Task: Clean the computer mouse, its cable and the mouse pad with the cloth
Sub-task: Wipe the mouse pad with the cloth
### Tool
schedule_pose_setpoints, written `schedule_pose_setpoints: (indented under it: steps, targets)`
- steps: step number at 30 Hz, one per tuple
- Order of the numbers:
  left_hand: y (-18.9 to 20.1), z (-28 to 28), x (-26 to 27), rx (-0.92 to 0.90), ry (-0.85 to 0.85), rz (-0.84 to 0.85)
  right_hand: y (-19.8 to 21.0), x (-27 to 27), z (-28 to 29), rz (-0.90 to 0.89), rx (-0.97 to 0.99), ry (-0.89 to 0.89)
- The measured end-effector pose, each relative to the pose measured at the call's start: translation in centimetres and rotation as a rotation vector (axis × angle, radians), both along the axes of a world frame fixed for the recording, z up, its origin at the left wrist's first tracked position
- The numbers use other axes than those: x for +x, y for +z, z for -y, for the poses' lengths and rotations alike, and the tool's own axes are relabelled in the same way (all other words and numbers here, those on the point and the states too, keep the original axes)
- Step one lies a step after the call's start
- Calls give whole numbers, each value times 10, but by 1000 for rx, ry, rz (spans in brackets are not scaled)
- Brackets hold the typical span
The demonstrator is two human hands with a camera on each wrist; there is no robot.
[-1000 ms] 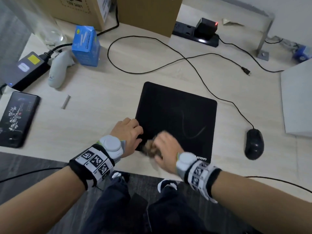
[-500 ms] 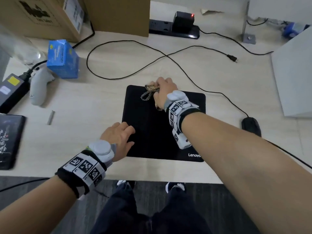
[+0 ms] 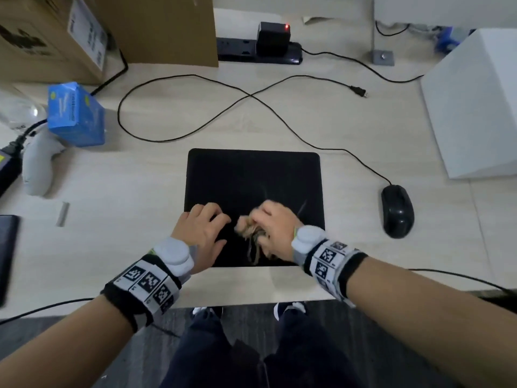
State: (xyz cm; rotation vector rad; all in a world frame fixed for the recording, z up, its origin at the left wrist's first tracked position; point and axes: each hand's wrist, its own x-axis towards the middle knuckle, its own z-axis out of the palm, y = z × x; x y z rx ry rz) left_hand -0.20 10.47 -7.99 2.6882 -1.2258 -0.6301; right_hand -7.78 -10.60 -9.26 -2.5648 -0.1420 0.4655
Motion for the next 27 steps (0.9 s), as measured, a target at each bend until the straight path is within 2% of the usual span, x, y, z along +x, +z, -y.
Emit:
schedule_pose_setpoints:
  steps: [4,6,8,10,14,17,19,23,27]
  targets:
    - [-2,10,-6,39,87,30,2,79,42,63,-124,-322]
    - [-3,11,-12,44,105,35,6,108,52,-10,-131,-467]
    - [-3,10,-14,42,117,36,3,115,49,-55,-130,-514]
    - [-1,10,-15,58,113,34,0,92,39,-3,-62,-477]
    - [6,17,-17,91,101,12,-6,4,6,124,68,-302]
    - [11,24,-20,93,39,-13,-3,-51,-8,70,58,-93]
    - [12,29,-23,118,-1,-32,0,-66,-1,1,85,-16]
    - [8,34,-30,199,-3,-1,1,-36,19,-15,46,81]
    - [6,36,-29,231,-6,8,-2,38,41,61,-11,-176]
